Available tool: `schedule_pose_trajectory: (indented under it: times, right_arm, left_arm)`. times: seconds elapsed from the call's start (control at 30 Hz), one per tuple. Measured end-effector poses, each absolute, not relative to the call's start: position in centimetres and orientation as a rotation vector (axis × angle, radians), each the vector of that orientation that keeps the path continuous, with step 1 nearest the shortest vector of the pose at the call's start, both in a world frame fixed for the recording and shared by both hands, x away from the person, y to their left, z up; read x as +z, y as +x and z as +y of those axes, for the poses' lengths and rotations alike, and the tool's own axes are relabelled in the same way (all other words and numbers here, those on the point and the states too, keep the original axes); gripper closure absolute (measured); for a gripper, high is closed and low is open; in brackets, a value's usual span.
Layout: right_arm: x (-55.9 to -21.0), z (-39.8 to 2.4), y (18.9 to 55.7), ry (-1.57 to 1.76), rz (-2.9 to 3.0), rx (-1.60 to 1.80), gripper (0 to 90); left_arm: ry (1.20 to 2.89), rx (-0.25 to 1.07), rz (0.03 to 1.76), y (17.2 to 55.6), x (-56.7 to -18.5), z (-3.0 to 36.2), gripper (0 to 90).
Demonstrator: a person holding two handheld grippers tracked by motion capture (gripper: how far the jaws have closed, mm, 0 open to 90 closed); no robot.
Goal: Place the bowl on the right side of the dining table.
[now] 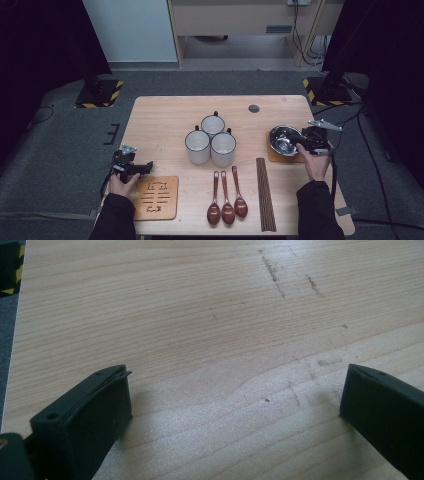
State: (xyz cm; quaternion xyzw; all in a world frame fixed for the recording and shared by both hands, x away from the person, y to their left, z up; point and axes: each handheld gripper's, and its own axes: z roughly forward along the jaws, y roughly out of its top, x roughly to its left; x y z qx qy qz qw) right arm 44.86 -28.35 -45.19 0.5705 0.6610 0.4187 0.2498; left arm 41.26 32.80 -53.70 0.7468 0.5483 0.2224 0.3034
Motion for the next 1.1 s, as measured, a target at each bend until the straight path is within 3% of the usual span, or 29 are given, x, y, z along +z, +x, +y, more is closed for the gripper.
schedule_pose_trajectory:
  times: [0.2,0.43,0.7,0.9,1.1]
  right_arm:
    - [-44.6,-28.7,43.9,1.542,1.842,1.241,29.3]
    - [-44.0,-28.2,42.7,1.528,1.906,1.23,12.2]
    - [-43.4,-27.1,41.3,1.512,1.945,1.207,1.9]
    - [-43.0,-25.7,40.6,1.463,1.987,1.179,4.4]
    - [-42.9,-24.5,39.0,1.425,1.978,1.205,13.5]
  left_arm:
    - [1.979,0.589,1.453,41.3,-53.7,32.8,0.0]
    - [1.979,0.589,1.453,41.3,-53.7,32.8,0.0]
    - [1.979,0.589,1.453,41.3,-53.7,32.8,0.0]
    - [1.979,0.588,1.453,41.3,-53.7,32.8,0.0]
    - [1.981,0.587,1.449,41.3,-53.7,32.9,0.0]
